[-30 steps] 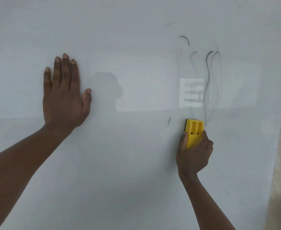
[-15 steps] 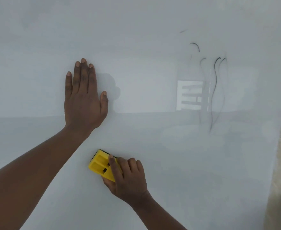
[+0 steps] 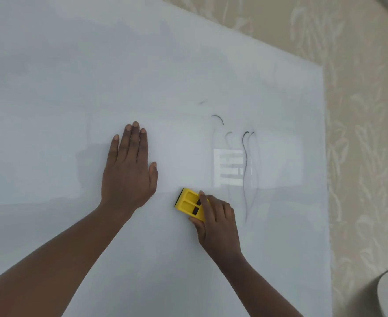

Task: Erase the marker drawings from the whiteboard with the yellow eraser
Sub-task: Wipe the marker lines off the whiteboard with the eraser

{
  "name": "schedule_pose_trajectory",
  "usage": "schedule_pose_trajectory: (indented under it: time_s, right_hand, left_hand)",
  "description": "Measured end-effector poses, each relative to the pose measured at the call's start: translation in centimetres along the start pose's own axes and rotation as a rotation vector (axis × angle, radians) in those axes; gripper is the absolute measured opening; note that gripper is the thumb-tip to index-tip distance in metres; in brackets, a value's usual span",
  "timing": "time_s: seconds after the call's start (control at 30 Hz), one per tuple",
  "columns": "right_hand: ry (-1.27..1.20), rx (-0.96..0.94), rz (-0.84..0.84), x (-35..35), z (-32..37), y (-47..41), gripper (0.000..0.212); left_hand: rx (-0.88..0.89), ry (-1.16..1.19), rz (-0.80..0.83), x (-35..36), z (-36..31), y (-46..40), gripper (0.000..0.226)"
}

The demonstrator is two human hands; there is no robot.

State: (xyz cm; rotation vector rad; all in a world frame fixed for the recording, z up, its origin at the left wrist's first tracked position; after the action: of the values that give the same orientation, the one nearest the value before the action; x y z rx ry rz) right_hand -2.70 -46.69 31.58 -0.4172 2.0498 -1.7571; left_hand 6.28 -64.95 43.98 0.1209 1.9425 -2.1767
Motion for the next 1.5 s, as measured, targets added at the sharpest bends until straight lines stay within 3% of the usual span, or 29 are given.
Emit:
schedule_pose_trajectory:
  time_s: [0.33,0.5,0.77,1.0,1.13,1.3,1.5]
  right_hand:
    - [-0.029,0.147,-0.17,-2.0,-1.4,-16.6,0.058]
    - [0.013,0.283,-0.104,-2.2,-6.3,-21.8,0.061]
    - [-0.035,0.746,0.034,-1.5,-16.7,-19.7,0.054]
    - [-0.084,0.921,0.025,-0.9,-17.9,-16.0,0.057]
    - [-0.084,0.816,-0.018,-1.3,-14.5,-19.4,0.058]
    - [-0.138,0.493,-0.093,-1.6,-9.5,-22.2,0.059]
    - [-0.11,0.149,0.067,-3.0,-13.3,-23.4,0.06]
  left_hand:
    - [-0.001,-0.035,-0.047,0.9,-0.5,-1.6,0.07]
    - [0.007,-0.033,-0.053,1.1,-0.6,-1.5,0.071]
    - [0.012,-0.031,-0.052,1.3,-0.6,-1.5,0.072]
    - [0.004,-0.022,-0.053,1.2,-0.6,-1.4,0.072]
    - [-0.004,-0.015,-0.053,1.3,-0.7,-1.4,0.072]
    - [-0.001,-0.024,-0.047,1.2,-0.8,-1.3,0.071]
    - [0.005,-0.047,-0.046,1.4,-0.8,-1.3,0.071]
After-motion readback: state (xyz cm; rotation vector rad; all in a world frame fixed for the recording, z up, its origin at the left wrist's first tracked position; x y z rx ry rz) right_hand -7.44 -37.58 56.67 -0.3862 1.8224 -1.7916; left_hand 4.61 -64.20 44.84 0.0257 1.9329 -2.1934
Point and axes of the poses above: each hand's wrist, its own y-axis away from the middle knuckle, its own x-axis out of the palm, z = x × y, the point moved 6 cm from there along -y, towards the middle knuckle, and after that the axes turned 9 degrees about y, right-handed, at the moved point
